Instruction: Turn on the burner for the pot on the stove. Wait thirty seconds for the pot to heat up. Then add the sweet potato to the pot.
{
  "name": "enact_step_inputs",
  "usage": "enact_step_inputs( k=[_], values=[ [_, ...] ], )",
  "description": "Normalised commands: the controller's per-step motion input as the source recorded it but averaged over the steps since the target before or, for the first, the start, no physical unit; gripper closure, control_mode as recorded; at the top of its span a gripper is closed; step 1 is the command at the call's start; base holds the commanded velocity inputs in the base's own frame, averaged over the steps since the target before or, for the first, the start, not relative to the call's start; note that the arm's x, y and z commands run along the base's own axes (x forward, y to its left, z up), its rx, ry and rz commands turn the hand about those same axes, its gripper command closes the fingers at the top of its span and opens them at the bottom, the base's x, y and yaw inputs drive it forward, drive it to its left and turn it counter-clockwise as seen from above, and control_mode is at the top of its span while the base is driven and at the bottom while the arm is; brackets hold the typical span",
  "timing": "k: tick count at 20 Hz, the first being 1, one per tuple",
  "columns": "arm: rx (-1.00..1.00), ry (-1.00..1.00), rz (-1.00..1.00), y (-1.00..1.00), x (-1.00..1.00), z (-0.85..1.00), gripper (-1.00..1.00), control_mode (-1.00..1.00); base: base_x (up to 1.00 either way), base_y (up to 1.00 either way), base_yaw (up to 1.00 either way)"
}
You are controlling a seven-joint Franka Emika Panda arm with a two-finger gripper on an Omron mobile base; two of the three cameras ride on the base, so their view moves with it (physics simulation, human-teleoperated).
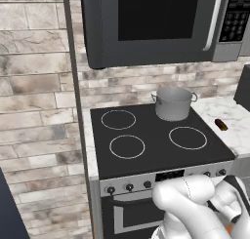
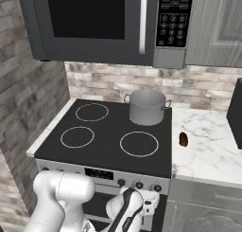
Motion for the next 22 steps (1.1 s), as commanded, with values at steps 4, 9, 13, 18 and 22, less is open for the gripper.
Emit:
enact_step_inputs(
  k=[4, 9, 13, 18, 22],
  values=[
    [0.0, 0.0, 0.0, -0.01, 0.0, 0.0, -1.0, -1.0, 0.0, 0.0, 0.0],
    [0.0, -0.1, 0.0, 0.0, -0.1, 0.08, -1.0, -1.0, 0.0, 0.0, 0.0],
    [0.0, -0.1, 0.0, 0.0, -0.05, 0.07, -1.0, -1.0, 0.0, 0.0, 0.0],
    [0.0, 0.0, 0.0, 0.1, -0.01, 0.0, -1.0, -1.0, 0.0, 0.0, 0.0],
    [0.0, 0.0, 0.0, 0.14, -0.01, 0.0, -1.0, -1.0, 0.0, 0.0, 0.0]
  ],
)
